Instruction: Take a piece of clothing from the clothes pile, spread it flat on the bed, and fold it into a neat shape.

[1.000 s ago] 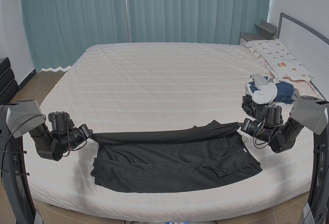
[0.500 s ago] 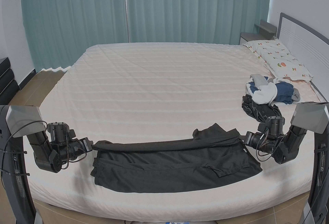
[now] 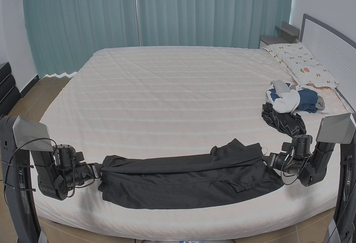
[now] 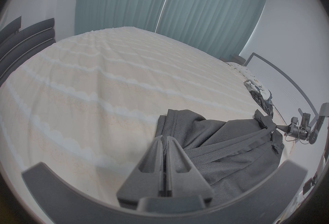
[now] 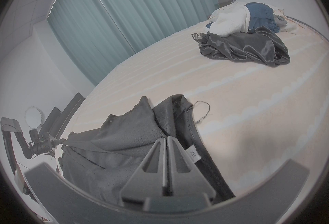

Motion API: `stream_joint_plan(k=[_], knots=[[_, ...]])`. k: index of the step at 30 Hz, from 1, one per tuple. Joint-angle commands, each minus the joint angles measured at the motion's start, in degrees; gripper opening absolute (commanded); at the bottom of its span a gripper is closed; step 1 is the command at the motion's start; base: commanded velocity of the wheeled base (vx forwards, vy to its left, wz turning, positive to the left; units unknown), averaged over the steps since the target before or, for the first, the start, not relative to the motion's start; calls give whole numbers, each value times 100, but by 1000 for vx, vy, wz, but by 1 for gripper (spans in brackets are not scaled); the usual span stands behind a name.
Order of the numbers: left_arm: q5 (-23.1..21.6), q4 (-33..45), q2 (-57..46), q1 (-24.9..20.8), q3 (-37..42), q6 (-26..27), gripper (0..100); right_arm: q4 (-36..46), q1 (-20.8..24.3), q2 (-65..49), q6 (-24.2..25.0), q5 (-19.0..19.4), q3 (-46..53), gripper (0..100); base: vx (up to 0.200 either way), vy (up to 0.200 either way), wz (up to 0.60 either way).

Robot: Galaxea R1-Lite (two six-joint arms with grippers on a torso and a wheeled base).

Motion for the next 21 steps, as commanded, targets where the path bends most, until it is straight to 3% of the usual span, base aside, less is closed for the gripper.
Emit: stream_joint_plan(k=[1, 7, 18, 19, 21], knots=[[19, -156, 257, -104, 175, 31, 0, -47, -5, 119, -33, 1, 133, 0, 0, 0, 0], [28, -252, 327, -147, 316, 198, 0, -188, -13, 259, -438, 1, 282, 0, 0, 0, 0], [283, -252, 336, -156, 307, 242, 0, -258, -13, 303, -499, -8, 335, 0, 0, 0, 0], [283, -252, 336, -156, 298, 242, 100, -258, -5, 303, -499, -8, 326, 0, 0, 0, 0], [283, -252, 353, -156, 263, 233, 100, -258, -5, 312, -491, -8, 300, 0, 0, 0, 0]])
